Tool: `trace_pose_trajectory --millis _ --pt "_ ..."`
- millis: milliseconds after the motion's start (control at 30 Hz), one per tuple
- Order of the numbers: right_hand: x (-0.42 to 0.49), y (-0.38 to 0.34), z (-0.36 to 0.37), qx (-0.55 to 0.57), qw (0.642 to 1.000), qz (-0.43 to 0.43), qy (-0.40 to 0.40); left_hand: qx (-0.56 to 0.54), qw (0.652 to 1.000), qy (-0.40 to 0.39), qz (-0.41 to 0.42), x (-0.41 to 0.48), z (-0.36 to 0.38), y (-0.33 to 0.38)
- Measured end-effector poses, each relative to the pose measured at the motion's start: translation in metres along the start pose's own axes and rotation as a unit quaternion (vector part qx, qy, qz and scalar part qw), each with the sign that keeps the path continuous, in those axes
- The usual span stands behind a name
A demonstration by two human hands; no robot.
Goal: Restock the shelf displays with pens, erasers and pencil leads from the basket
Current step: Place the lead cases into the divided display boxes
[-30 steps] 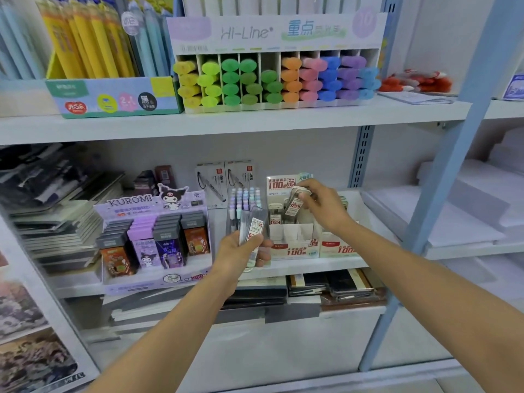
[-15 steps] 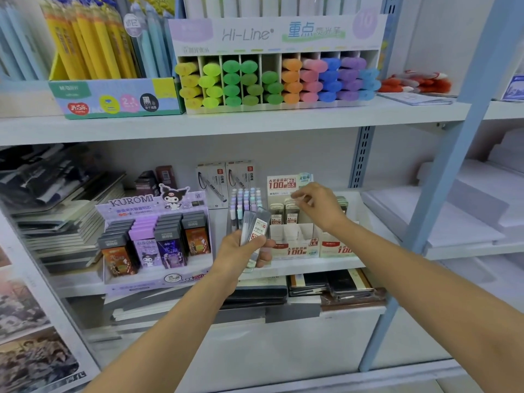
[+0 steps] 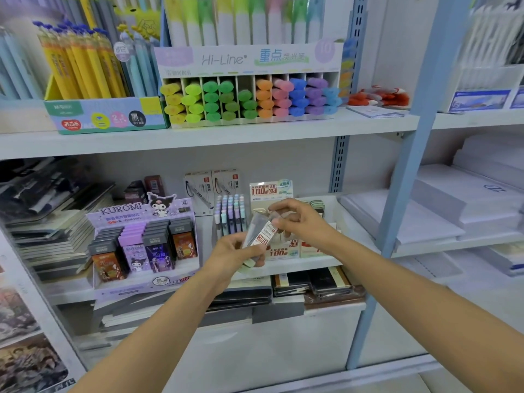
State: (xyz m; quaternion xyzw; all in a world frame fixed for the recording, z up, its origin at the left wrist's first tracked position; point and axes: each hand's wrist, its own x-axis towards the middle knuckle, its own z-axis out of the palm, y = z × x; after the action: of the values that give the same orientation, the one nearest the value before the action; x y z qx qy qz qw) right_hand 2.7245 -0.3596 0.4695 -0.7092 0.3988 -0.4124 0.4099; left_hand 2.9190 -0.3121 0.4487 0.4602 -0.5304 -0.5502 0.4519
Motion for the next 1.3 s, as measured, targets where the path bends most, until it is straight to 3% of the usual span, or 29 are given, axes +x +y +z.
trace_pose_trajectory --millis 133,267,400,633,800,1067,1300 --pt "-0.017 -0.004 -0.008 -0.029 0.998 0.014 -0.058 0.02 1.0 0.002 0.004 -0.006 0.014 0.008" --pt "-0.034 -0.003 -0.016 0.031 0.998 0.019 0.047 -0.073 0.995 0.065 0.001 -0.002 0.025 0.013" --pt "-0.049 0.003 -0.016 0.085 0.988 0.013 0.125 -0.153 0.984 0.079 0.037 0.0 0.04 0.014" --pt "-0.063 0.002 -0.017 0.078 0.994 0.074 -0.005 -0.185 0.973 0.134 0.032 0.009 0.064 0.012" --pt "-0.065 0.007 -0.009 0.095 0.99 0.102 0.002 -0.169 0.975 0.145 -0.006 0.012 0.072 0.008" --pt "-0.065 0.011 -0.019 0.275 0.948 0.157 -0.022 -0.119 0.99 0.077 -0.001 0.01 0.07 0.01" --pt "-0.069 0.011 -0.028 0.179 0.975 0.113 0.074 -0.166 0.979 0.111 -0.025 0.01 0.071 0.009"
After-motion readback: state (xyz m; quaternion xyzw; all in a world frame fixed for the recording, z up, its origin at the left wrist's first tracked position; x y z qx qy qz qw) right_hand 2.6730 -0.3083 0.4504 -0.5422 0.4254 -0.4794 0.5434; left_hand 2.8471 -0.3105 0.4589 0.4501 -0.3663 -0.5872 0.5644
